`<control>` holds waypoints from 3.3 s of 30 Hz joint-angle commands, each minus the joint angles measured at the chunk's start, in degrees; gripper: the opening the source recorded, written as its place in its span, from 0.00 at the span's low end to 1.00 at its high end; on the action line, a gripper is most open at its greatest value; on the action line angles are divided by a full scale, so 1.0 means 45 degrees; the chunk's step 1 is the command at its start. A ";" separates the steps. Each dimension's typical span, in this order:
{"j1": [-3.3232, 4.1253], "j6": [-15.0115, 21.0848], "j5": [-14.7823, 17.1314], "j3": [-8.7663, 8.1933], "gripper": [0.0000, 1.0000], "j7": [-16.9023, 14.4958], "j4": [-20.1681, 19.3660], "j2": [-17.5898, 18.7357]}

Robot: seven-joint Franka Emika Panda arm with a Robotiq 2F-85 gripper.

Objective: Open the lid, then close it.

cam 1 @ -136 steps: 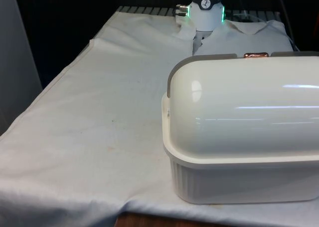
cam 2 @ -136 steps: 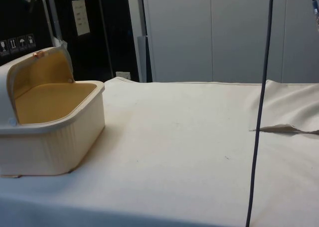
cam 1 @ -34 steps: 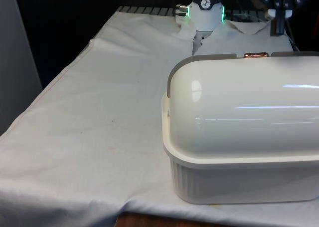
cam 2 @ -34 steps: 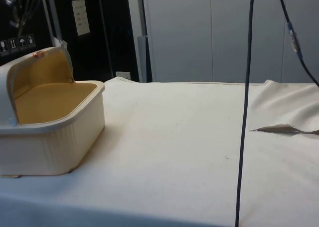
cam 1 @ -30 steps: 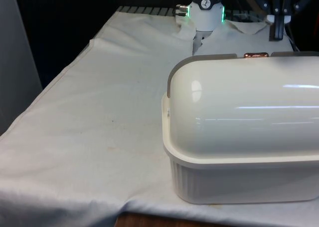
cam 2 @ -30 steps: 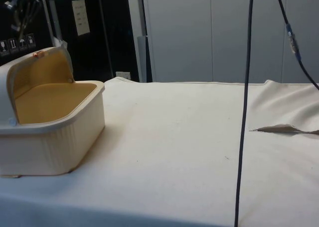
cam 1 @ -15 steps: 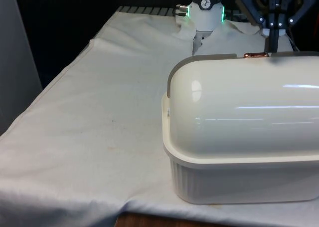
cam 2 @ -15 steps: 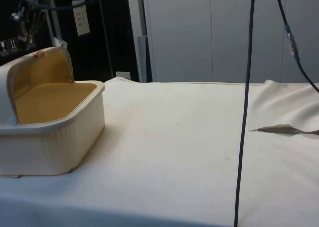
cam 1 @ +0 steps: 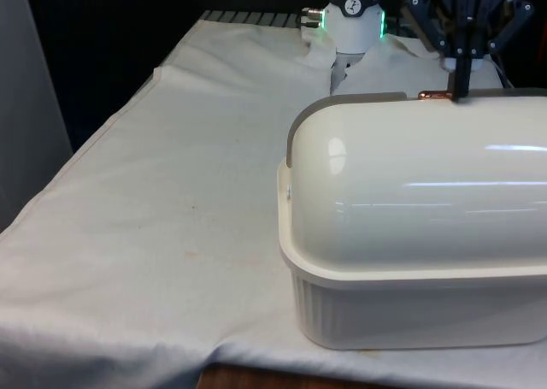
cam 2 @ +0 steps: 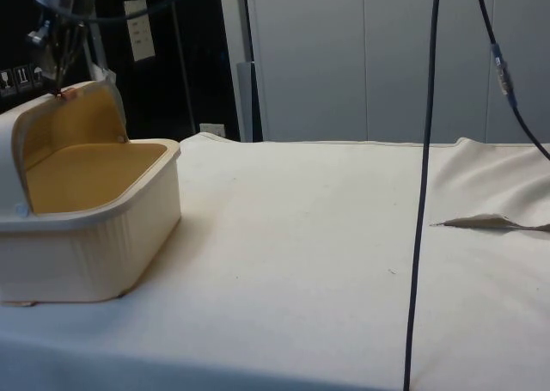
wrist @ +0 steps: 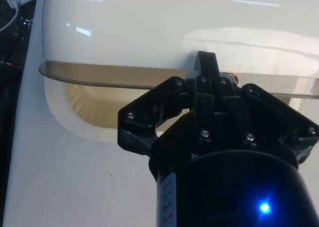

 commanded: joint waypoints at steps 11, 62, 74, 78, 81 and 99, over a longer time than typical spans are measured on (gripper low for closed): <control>-0.0025 -0.0993 0.0115 0.0089 0.00 -0.0076 0.0127 -0.0038; -0.0013 -0.5959 0.0280 0.0267 0.00 -0.0089 0.1133 0.0178; 0.0000 -0.6837 0.0331 0.0331 0.00 -0.0089 0.1210 0.0280; -0.0013 -0.6977 0.0344 0.0344 0.00 -0.0076 0.1299 0.0509; 0.0000 -0.6965 0.0344 0.0357 0.00 -0.0076 0.1324 0.0624; 0.0153 -0.5933 0.0216 0.0395 0.00 0.0191 0.0102 0.0522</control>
